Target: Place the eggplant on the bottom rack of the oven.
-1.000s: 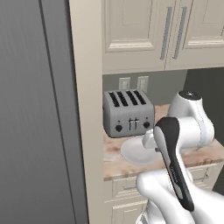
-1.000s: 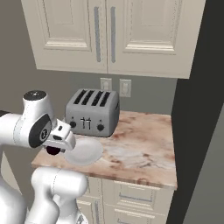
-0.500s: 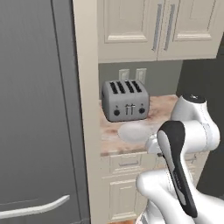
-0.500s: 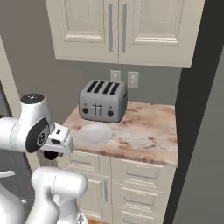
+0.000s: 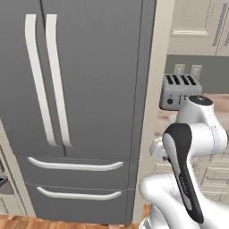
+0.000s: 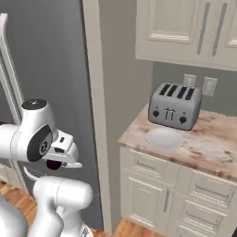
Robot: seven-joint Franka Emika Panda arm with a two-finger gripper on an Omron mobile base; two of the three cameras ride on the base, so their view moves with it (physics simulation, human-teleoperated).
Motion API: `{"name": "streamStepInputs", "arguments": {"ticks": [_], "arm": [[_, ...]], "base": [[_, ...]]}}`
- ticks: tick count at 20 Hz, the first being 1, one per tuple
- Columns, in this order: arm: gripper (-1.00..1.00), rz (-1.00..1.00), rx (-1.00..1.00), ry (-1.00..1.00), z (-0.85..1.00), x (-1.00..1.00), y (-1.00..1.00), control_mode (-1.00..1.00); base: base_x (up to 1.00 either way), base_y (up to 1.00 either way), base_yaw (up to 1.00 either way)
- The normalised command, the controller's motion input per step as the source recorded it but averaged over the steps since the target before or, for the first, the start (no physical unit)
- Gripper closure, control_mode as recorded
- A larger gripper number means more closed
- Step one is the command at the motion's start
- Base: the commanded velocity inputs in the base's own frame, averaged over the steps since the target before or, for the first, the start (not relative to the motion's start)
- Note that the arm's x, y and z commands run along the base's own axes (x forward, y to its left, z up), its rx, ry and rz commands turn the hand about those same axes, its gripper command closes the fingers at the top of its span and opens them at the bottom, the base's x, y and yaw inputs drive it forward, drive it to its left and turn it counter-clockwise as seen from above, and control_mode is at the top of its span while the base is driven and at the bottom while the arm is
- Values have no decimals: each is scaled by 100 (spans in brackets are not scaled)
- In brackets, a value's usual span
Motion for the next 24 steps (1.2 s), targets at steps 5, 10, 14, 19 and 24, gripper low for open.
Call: {"name": "streamStepInputs", "arguments": {"ticks": [5,10,14,19,24], "arm": [[100,0,0,0,0,0,0,100],[100,0,0,0,0,0,0,100],[100,0,0,0,0,0,0,100],[100,0,0,0,0,0,0,100],[100,0,0,0,0,0,0,100]], "base": [[0,100,58],[58,100,29],[84,100,-12],[72,99,-29],[64,73,-23]]}}
